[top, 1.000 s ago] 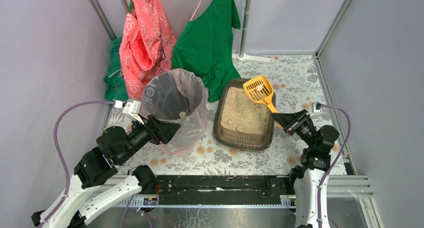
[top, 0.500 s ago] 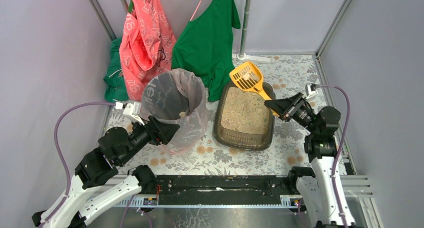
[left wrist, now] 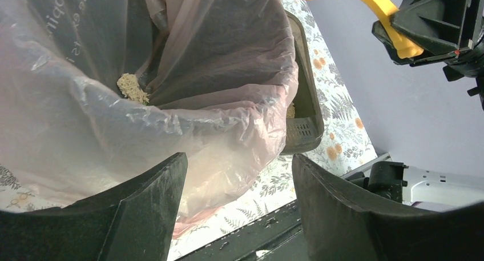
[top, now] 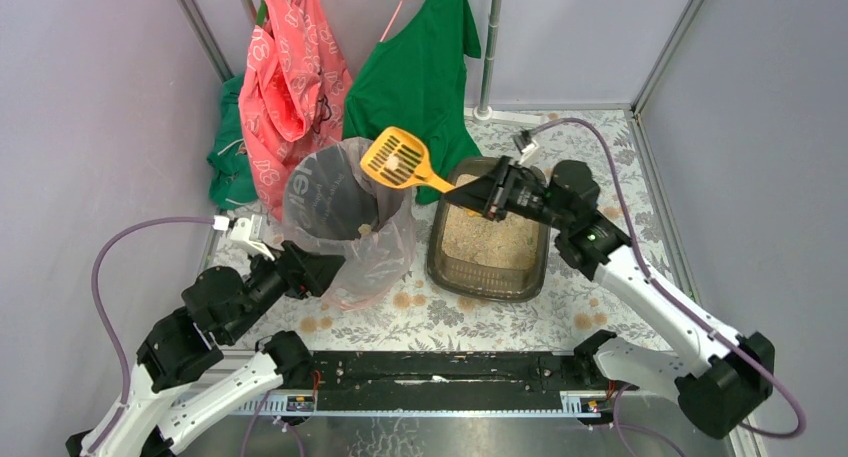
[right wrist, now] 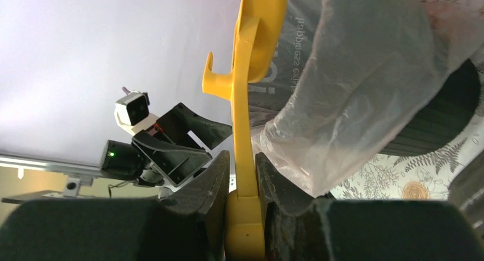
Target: Clean the litter box
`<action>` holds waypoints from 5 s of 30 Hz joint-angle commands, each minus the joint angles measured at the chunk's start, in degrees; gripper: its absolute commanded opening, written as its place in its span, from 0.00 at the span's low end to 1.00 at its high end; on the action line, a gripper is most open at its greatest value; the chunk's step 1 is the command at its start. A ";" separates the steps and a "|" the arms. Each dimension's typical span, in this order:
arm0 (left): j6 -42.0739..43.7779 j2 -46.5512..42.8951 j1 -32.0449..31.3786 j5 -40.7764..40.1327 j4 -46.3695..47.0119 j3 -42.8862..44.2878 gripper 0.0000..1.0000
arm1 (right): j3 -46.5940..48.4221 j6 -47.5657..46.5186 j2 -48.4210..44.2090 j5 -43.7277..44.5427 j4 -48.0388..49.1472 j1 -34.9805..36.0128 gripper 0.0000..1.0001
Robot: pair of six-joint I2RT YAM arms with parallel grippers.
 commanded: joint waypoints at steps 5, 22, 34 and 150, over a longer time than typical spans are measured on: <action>-0.09 -2.70 -0.35 -3.10 -4.62 2.98 0.76 | 12.74 -10.50 10.11 6.94 -2.85 9.92 0.00; -0.45 -3.24 -0.32 -3.25 -5.76 3.34 0.76 | 40.53 -44.58 24.28 32.17 -38.24 26.76 0.00; -1.31 -3.43 -0.33 -4.69 -7.40 3.93 0.76 | 46.81 -52.57 30.43 55.04 -43.82 37.18 0.00; -0.46 -3.26 -0.33 2.95 -1.63 -1.82 0.79 | 38.83 -33.71 24.88 60.15 -87.61 10.07 0.00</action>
